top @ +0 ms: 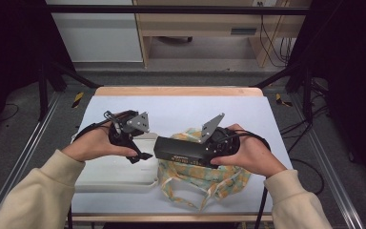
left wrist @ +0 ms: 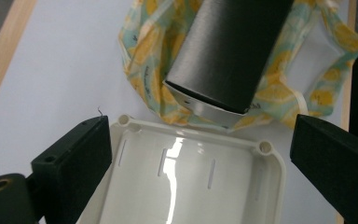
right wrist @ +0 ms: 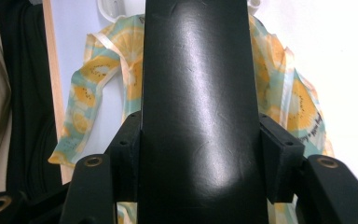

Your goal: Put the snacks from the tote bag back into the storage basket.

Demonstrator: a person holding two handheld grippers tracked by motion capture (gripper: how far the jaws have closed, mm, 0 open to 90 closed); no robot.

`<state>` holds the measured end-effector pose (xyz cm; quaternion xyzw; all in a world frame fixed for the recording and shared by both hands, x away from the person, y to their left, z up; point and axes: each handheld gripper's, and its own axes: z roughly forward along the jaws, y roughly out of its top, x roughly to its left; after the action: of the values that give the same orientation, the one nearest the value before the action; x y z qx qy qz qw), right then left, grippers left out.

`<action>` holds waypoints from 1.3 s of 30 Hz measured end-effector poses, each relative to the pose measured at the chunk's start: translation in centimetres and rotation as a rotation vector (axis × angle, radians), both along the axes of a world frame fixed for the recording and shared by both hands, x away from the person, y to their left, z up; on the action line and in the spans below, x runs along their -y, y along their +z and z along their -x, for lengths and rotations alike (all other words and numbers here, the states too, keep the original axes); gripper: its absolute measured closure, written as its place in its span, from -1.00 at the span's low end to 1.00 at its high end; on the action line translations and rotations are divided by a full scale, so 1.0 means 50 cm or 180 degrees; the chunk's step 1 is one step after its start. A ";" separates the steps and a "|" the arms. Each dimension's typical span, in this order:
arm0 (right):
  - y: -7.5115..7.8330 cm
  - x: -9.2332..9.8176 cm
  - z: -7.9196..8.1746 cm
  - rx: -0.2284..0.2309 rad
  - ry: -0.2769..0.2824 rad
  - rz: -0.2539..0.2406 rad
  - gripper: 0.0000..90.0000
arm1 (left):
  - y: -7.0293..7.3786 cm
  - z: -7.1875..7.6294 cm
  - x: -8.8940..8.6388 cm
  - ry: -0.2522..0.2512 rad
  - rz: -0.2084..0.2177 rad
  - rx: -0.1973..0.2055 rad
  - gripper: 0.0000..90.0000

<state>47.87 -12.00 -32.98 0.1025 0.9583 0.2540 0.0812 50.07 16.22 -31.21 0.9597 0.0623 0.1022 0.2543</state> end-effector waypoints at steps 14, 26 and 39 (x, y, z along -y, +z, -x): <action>-0.014 -0.055 -0.010 -0.0090 0.0110 0.0104 -0.04 | -0.010 0.014 0.013 -0.0227 -0.0267 0.0030 -0.81; -0.016 -0.087 -0.006 -0.0147 0.0248 0.0133 -0.04 | -0.041 0.020 0.039 -0.0489 -0.0616 -0.0011 -0.60; -0.015 -0.101 -0.004 -0.0169 0.0326 0.0157 -0.04 | -0.054 0.022 0.058 -0.0561 -0.0807 -0.0075 -0.21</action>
<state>48.05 -6.96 -33.74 0.0579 0.9701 0.2312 0.0451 48.98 13.32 -33.89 0.9870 -0.0326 0.0753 0.1384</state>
